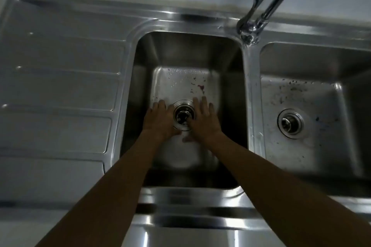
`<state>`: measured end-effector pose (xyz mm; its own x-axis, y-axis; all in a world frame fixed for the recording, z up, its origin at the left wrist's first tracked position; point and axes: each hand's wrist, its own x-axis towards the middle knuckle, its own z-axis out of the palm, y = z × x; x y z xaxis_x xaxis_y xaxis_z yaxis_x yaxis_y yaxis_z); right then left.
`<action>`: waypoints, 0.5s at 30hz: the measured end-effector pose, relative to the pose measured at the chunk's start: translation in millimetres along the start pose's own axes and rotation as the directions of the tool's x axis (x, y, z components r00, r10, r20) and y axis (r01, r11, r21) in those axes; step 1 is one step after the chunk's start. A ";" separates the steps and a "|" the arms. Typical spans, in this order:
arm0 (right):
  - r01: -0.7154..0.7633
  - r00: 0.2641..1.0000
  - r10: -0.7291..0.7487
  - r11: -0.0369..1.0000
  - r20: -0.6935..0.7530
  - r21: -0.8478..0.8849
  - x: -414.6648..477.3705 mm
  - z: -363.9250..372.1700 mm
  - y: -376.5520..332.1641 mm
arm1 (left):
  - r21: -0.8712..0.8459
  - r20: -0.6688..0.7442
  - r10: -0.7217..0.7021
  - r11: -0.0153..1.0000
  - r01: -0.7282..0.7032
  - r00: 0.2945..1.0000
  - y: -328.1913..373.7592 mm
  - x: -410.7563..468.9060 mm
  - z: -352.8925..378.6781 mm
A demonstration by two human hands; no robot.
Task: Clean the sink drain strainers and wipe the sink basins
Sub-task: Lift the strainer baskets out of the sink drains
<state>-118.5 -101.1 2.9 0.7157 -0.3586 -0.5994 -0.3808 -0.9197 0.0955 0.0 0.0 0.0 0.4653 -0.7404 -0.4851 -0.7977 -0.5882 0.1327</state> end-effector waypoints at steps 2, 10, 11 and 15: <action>0.016 0.999 -0.016 1.000 -0.042 -0.001 0.3 -3.9 1.7 | 0.028 0.004 -0.003 1.000 0.002 1.000 -1.4 2.8 0.0; 0.052 0.961 -0.038 0.998 -0.276 0.043 1.6 -7.5 5.4 | 0.006 -0.038 0.027 1.000 -0.027 0.999 0.5 7.3 11.7; 0.051 0.962 -0.034 0.997 -0.273 0.057 2.7 -5.6 7.3 | -0.012 -0.039 0.030 0.999 -0.030 0.999 1.7 8.6 12.3; 0.041 0.978 -0.002 0.983 -0.211 0.178 7.1 0.4 8.0 | -0.121 -0.043 0.002 0.993 -0.008 0.999 6.2 12.4 10.8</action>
<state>-116.7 -110.9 -0.9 0.8237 -0.3822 -0.4187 -0.4496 -0.8903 -0.0718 -3.3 -9.3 -14.5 0.4795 -0.7551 -0.4471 -0.7491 -0.6176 0.2397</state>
